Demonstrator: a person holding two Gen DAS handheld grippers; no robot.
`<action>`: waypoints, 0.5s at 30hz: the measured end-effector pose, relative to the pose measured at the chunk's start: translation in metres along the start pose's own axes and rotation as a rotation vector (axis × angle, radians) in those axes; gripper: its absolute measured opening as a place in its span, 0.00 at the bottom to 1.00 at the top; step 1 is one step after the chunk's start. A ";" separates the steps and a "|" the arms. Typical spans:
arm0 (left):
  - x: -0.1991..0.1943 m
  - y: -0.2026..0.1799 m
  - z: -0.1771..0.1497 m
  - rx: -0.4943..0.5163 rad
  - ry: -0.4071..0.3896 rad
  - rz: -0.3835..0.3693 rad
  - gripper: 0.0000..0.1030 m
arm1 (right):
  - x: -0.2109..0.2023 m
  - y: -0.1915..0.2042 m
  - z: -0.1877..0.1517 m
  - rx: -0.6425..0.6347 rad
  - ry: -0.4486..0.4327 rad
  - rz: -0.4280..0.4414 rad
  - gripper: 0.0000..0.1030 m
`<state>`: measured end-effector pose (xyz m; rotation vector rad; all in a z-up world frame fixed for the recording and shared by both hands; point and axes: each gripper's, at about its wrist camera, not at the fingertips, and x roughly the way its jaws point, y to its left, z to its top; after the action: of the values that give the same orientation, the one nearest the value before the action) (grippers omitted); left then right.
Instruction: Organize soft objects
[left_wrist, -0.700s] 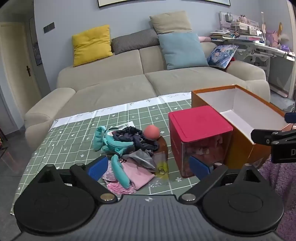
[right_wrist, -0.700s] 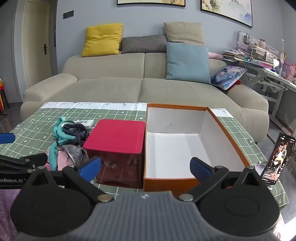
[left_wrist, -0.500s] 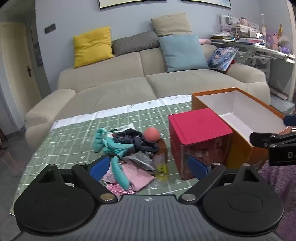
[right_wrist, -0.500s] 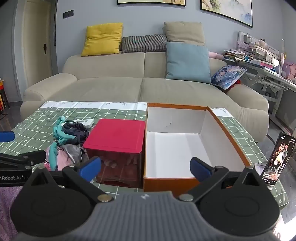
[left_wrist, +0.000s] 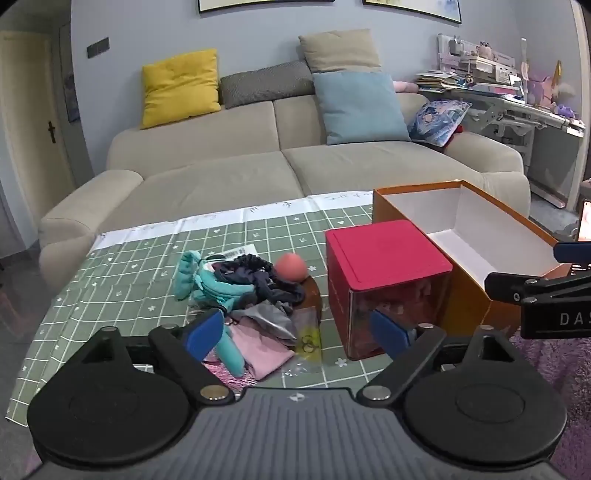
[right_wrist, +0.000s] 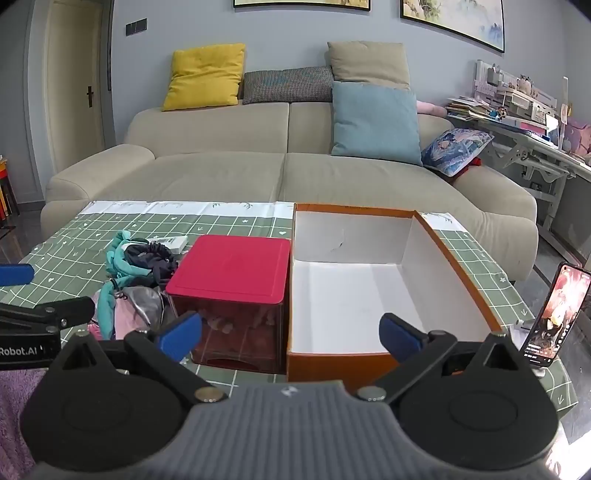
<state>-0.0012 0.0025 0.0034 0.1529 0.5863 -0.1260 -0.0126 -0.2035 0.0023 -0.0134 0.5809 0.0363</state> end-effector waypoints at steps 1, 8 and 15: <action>0.000 0.000 0.000 0.001 0.001 -0.002 0.96 | 0.000 0.000 0.000 0.000 0.000 0.000 0.98; 0.001 -0.002 -0.002 0.009 0.008 0.005 0.91 | 0.002 0.001 -0.001 -0.001 0.002 -0.001 0.98; 0.002 -0.001 -0.003 0.007 0.024 0.013 0.91 | 0.003 0.001 -0.001 -0.001 0.004 -0.001 0.98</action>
<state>-0.0015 0.0023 0.0001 0.1652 0.6090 -0.1142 -0.0110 -0.2025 0.0002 -0.0143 0.5845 0.0357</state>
